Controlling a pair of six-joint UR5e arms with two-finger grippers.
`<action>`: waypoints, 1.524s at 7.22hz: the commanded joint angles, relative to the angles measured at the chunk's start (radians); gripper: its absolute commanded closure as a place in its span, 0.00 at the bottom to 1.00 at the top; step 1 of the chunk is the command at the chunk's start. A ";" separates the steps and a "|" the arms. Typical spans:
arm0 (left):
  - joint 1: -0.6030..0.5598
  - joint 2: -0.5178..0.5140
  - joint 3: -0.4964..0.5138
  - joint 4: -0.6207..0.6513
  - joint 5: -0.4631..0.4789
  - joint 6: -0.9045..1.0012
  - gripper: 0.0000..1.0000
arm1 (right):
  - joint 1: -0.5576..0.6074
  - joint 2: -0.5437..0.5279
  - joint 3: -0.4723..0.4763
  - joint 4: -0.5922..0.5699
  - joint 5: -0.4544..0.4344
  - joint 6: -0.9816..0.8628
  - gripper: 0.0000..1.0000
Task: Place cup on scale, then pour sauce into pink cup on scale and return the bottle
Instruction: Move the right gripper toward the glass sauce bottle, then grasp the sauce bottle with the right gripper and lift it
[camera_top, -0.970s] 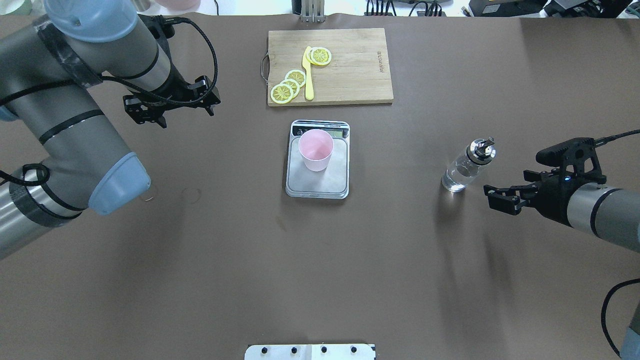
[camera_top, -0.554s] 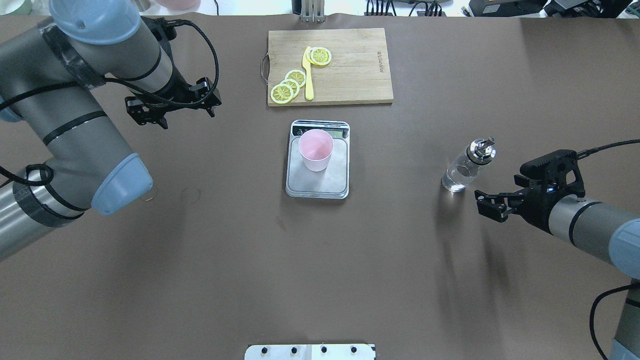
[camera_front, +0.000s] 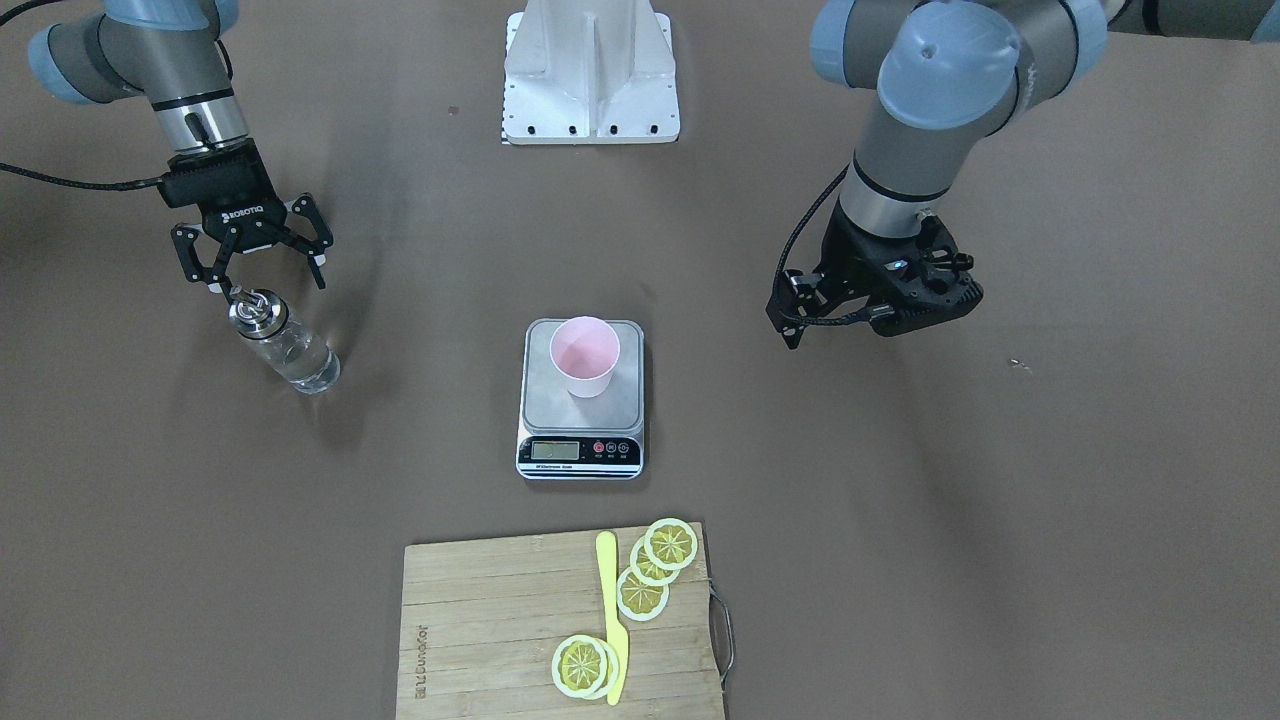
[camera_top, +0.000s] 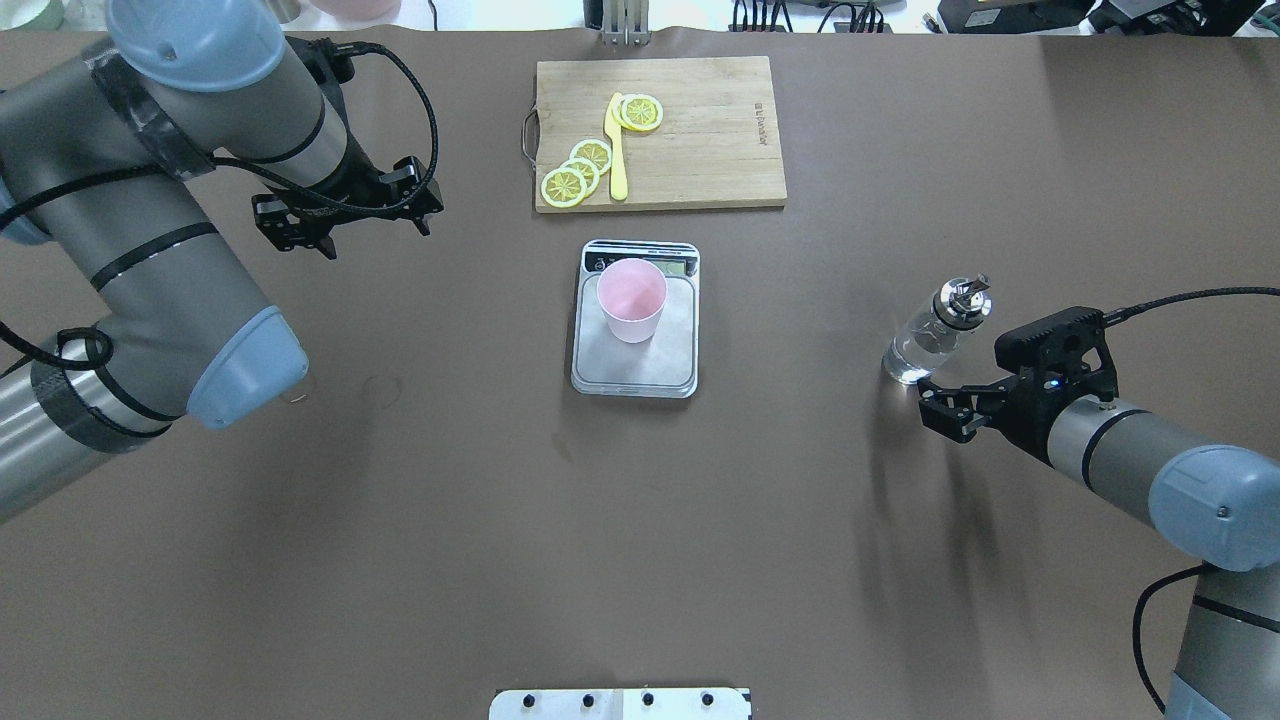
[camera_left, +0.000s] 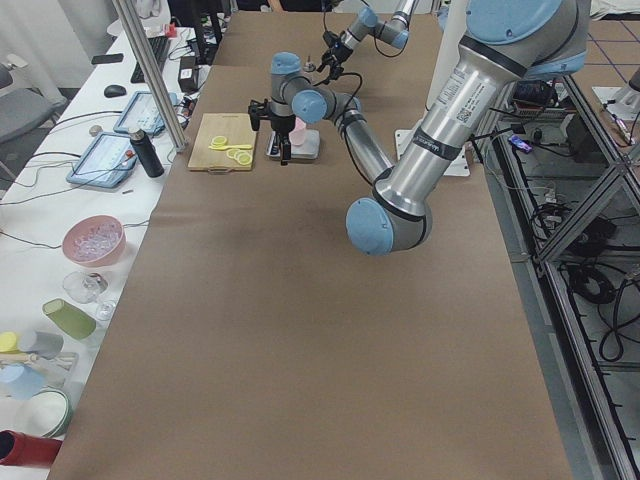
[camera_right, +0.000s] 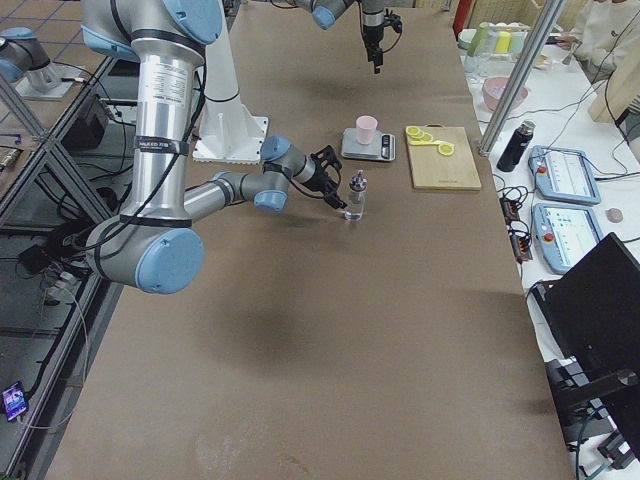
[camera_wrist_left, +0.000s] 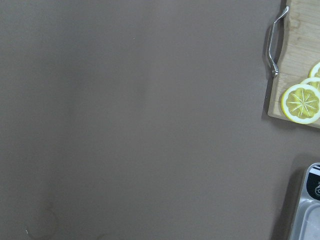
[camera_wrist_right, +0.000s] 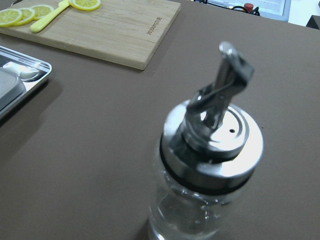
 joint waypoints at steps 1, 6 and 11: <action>0.000 0.000 0.010 -0.013 0.000 0.000 0.01 | -0.003 0.005 -0.079 0.109 -0.045 -0.028 0.00; 0.000 0.000 0.012 -0.013 0.000 0.000 0.01 | -0.004 0.037 -0.100 0.142 -0.093 -0.047 0.00; 0.002 0.008 0.021 -0.015 0.000 0.000 0.01 | -0.004 0.052 -0.130 0.143 -0.095 -0.056 0.00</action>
